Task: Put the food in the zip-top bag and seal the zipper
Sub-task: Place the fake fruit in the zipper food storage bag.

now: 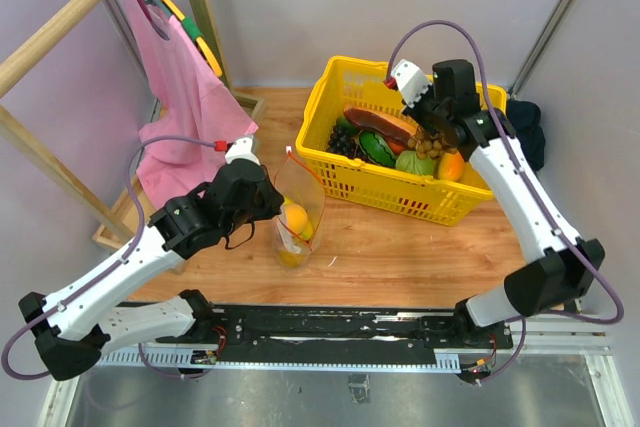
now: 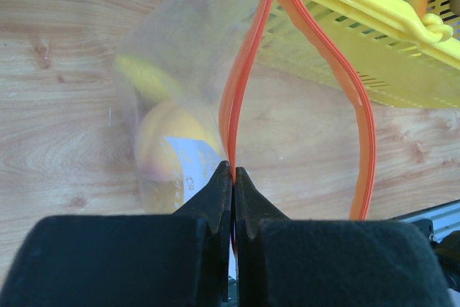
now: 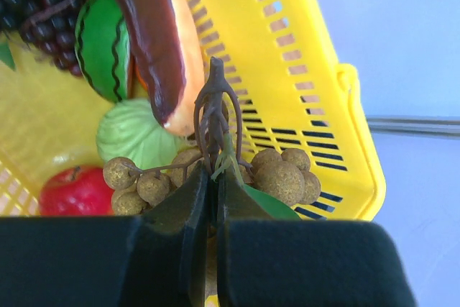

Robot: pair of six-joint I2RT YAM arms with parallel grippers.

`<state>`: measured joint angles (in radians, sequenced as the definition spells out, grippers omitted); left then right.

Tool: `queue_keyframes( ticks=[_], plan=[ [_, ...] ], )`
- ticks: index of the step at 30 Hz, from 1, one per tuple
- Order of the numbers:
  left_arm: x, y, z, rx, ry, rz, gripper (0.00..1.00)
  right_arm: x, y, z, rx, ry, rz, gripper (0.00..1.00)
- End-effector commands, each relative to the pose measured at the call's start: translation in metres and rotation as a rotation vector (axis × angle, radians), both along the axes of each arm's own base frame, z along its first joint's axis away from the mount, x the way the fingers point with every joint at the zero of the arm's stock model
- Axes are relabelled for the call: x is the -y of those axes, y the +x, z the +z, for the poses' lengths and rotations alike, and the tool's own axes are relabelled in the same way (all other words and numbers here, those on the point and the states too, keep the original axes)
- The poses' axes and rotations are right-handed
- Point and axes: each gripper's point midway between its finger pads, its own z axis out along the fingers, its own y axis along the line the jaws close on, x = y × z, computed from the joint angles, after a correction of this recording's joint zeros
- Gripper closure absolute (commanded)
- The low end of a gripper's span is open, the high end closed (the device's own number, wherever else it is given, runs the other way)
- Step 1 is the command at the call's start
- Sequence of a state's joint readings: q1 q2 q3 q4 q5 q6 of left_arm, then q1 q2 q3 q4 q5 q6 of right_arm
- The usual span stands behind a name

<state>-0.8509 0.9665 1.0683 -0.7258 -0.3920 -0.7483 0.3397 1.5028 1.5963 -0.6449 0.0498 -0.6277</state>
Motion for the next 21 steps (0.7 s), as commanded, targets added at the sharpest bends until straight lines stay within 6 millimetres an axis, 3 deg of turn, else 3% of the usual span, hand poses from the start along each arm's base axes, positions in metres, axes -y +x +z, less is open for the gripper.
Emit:
queue_keyframes(
  ticks=[1, 4, 10, 16, 21],
  plan=[
    [0.003, 0.008, 0.02, 0.049, -0.045, 0.019, 1.0, -0.025, -0.008, 0.064, 0.223, 0.215, 0.009, 0.99],
    [0.005, 0.009, 0.021, 0.051, -0.05, 0.015, 1.0, -0.04, -0.028, 0.096, 0.307, 0.347, 0.081, 0.99],
    [0.005, 0.009, 0.022, 0.054, -0.058, 0.018, 1.0, -0.079, -0.075, 0.138, 0.377, 0.563, 0.31, 0.99],
    [0.007, 0.009, 0.025, 0.058, -0.071, 0.013, 1.0, -0.122, -0.129, 0.171, 0.397, 0.772, 0.59, 0.99],
    [0.009, 0.009, 0.027, 0.063, -0.085, 0.007, 0.99, -0.151, -0.167, 0.185, 0.373, 0.908, 0.791, 0.99]
  ],
)
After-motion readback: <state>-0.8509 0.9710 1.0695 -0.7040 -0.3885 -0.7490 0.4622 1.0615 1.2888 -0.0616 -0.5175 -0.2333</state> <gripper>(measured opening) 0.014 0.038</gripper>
